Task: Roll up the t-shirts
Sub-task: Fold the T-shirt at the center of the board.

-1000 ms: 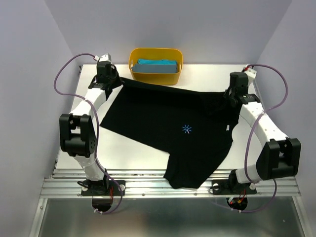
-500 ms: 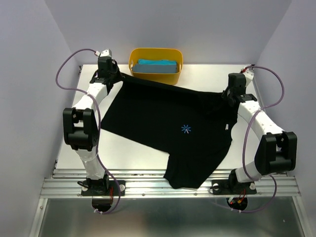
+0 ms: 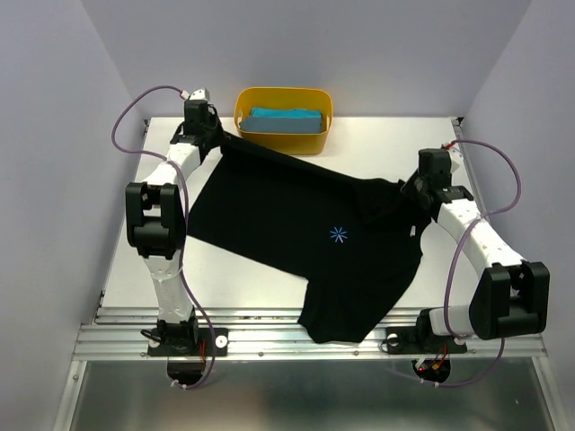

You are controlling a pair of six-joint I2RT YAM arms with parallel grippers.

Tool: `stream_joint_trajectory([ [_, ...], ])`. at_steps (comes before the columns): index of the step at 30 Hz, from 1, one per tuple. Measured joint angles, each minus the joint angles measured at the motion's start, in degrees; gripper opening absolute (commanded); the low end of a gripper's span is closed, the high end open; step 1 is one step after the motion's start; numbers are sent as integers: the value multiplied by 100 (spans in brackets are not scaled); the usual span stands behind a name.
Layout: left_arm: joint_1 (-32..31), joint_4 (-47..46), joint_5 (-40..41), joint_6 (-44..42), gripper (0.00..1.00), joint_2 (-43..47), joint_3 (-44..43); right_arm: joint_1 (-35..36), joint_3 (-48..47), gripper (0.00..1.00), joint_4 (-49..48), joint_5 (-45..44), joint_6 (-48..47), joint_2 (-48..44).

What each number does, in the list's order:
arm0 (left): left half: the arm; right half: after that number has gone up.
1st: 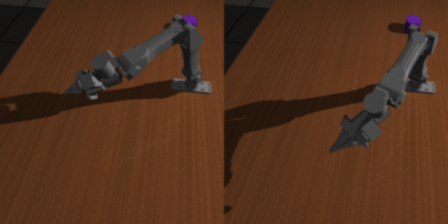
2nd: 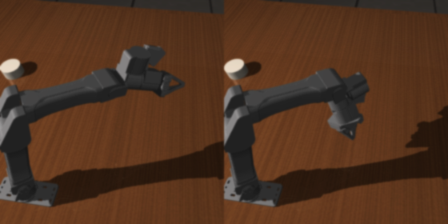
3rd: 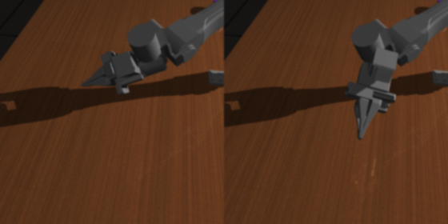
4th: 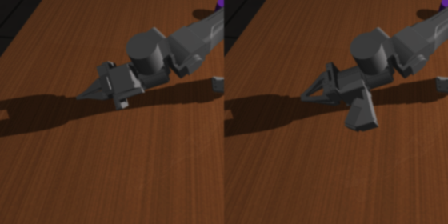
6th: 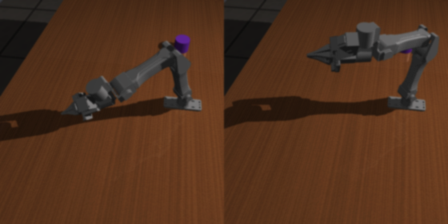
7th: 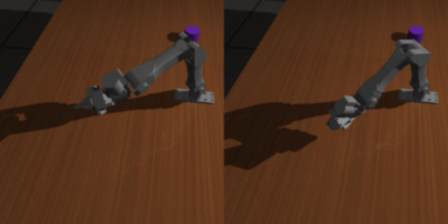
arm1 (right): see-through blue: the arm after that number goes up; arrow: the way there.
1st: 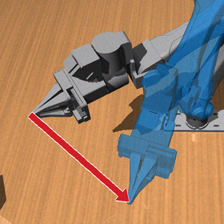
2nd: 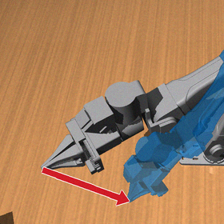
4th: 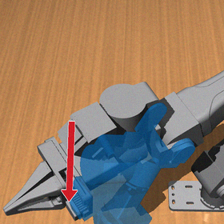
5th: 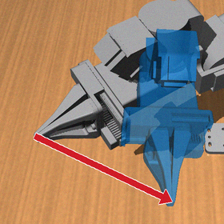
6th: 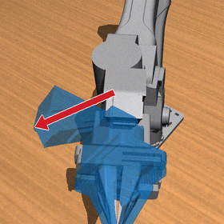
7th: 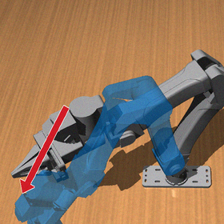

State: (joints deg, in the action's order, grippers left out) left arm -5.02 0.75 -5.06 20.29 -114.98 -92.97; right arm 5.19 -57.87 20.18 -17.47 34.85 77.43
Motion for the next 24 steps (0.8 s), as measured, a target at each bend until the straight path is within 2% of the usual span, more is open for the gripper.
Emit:
stream_joint_trajectory([
  [7, 0, 42, -79, -83, 0, -15, -7, 0, 535, 1, 166, 372, 313, -411],
  [24, 151, 289, -186, -197, 0, 9, 125, 0, 920, 1, 345, 750, 509, -1082],
])
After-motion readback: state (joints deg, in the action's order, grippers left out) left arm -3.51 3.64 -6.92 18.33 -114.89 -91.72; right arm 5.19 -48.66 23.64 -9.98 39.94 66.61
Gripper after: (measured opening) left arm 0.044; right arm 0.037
